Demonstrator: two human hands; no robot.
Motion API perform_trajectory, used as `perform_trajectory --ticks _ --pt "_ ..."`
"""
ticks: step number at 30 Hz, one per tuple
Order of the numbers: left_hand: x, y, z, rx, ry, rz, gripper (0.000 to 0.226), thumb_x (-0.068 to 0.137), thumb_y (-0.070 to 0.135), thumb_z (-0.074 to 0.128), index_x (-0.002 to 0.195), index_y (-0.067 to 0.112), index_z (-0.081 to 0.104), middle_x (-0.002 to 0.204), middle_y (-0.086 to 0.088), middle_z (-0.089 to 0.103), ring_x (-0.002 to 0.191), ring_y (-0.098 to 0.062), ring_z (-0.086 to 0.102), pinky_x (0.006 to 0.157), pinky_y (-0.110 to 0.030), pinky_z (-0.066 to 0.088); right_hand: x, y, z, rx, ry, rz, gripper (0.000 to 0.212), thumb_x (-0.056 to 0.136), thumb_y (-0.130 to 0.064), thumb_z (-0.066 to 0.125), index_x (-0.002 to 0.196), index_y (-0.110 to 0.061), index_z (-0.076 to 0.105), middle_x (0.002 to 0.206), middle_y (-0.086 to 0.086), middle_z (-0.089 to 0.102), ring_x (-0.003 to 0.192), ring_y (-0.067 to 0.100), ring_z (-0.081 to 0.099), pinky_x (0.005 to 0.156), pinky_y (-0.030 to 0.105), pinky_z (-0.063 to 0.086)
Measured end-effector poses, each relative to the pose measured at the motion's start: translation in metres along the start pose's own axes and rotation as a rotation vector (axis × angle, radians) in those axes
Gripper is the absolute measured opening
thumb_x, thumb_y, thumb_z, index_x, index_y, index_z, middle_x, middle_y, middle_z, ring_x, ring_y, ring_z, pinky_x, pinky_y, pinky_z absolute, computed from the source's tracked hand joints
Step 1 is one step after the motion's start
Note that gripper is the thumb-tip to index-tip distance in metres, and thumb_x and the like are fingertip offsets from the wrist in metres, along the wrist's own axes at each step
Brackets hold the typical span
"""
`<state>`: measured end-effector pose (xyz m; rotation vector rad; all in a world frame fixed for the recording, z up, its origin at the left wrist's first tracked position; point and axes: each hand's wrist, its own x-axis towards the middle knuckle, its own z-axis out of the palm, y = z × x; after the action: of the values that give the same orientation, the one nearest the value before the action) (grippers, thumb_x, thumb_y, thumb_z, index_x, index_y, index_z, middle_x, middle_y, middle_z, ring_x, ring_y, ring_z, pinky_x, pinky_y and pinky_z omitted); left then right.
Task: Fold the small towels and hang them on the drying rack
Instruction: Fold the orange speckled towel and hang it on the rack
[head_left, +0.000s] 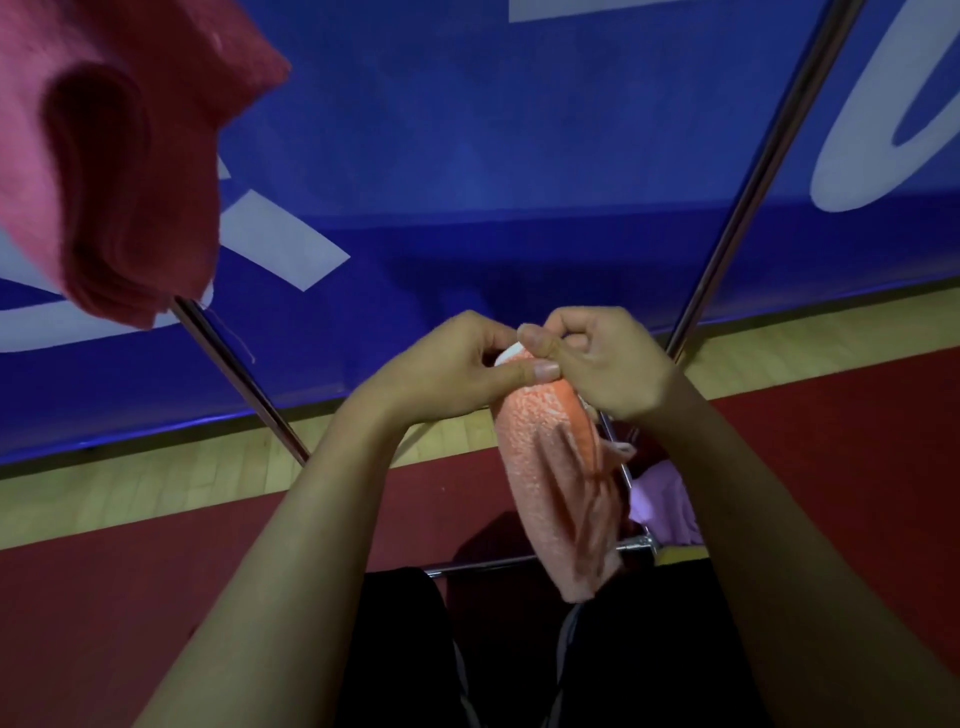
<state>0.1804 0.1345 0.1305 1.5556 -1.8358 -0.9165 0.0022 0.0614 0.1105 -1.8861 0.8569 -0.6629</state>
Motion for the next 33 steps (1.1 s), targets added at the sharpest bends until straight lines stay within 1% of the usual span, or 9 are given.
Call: perform_trajectory --ticks 3,5,7,10,13,22,25,28,33 --pt "-0.002 0.004 -0.001 0.004 0.09 0.042 0.04 0.104 0.04 0.06 0.086 0.007 0.073 0.06 0.0 0.061 0.05 -0.015 0.051 0.049 -0.03 0.038 0.003 0.005 0.001 0.046 -0.06 0.075 0.077 0.08 -0.091 0.04 0.094 -0.021 0.069 0.085 0.01 0.074 0.08 0.025 0.073 0.08 0.05 0.059" --pt "-0.003 0.004 -0.004 0.031 0.208 0.085 0.043 0.107 0.038 0.055 0.086 0.002 0.067 0.066 -0.011 0.06 0.054 -0.02 0.053 0.052 -0.037 0.041 0.002 0.006 0.003 0.15 -0.226 0.166 0.07 0.083 -0.086 0.035 0.112 -0.031 0.067 0.106 0.004 0.076 0.102 0.015 0.074 0.094 0.044 0.057" --pt "-0.005 0.007 -0.008 0.046 0.324 0.101 0.046 0.108 0.035 0.054 0.082 -0.003 0.058 0.062 -0.009 0.044 0.053 -0.01 0.039 0.052 -0.029 0.033 -0.001 0.006 0.009 0.077 -0.308 0.124 0.054 0.087 -0.074 0.051 0.118 -0.032 0.061 0.107 -0.01 0.075 0.1 -0.004 0.07 0.091 0.032 0.054" --pt "-0.009 0.01 -0.015 0.035 0.418 0.113 0.047 0.109 0.031 0.053 0.081 -0.007 0.053 0.067 -0.02 0.045 0.057 -0.021 0.04 0.055 -0.036 0.035 0.001 0.018 0.02 -0.223 -0.29 0.076 0.043 0.081 -0.061 0.073 0.11 -0.031 0.062 0.103 -0.009 0.075 0.095 0.008 0.072 0.09 0.04 0.057" --pt "-0.017 0.01 -0.022 0.054 0.521 0.112 0.048 0.11 0.034 0.05 0.085 -0.006 0.054 0.078 -0.027 0.052 0.07 -0.036 0.052 0.066 -0.045 0.042 0.008 0.025 0.023 -0.503 -0.265 0.082 0.03 0.087 -0.048 0.074 0.097 -0.02 0.066 0.092 -0.005 0.073 0.085 0.015 0.068 0.083 0.043 0.056" --pt "-0.027 -0.019 -0.056 -0.062 0.968 -0.077 0.054 0.11 0.044 0.044 0.084 -0.002 0.055 0.074 -0.006 0.049 0.064 -0.007 0.044 0.058 -0.025 0.037 0.01 0.045 0.009 -0.684 -0.359 0.055 0.029 0.094 -0.04 0.067 0.114 -0.02 0.063 0.101 -0.007 0.062 0.093 0.016 0.055 0.076 0.026 0.034" --pt "-0.029 -0.025 -0.061 -0.051 1.035 -0.134 0.053 0.111 0.039 0.043 0.091 -0.007 0.06 0.077 -0.011 0.054 0.057 0.002 0.045 0.055 -0.013 0.035 0.011 0.052 0.008 -0.742 -0.418 0.102 0.016 0.094 -0.036 0.066 0.088 -0.027 0.054 0.084 -0.01 0.059 0.088 0.023 0.059 0.074 0.031 0.04" --pt "-0.029 -0.036 -0.064 -0.05 1.046 -0.204 0.059 0.11 0.047 0.042 0.087 -0.005 0.056 0.067 -0.004 0.044 0.055 -0.003 0.041 0.056 -0.023 0.034 0.012 0.05 0.005 -0.737 -0.435 0.129 0.024 0.095 -0.029 0.063 0.078 -0.026 0.046 0.078 -0.009 0.055 0.082 0.022 0.056 0.071 0.033 0.041" --pt "-0.03 -0.053 -0.068 -0.035 1.049 -0.325 0.062 0.105 0.058 0.038 0.085 0.002 0.055 0.069 -0.003 0.047 0.069 -0.017 0.05 0.068 -0.036 0.041 0.013 0.051 -0.016 -0.715 -0.413 0.21 0.02 0.102 -0.037 0.057 0.097 -0.018 0.061 0.083 -0.005 0.058 0.083 0.02 0.055 0.069 0.029 0.033"
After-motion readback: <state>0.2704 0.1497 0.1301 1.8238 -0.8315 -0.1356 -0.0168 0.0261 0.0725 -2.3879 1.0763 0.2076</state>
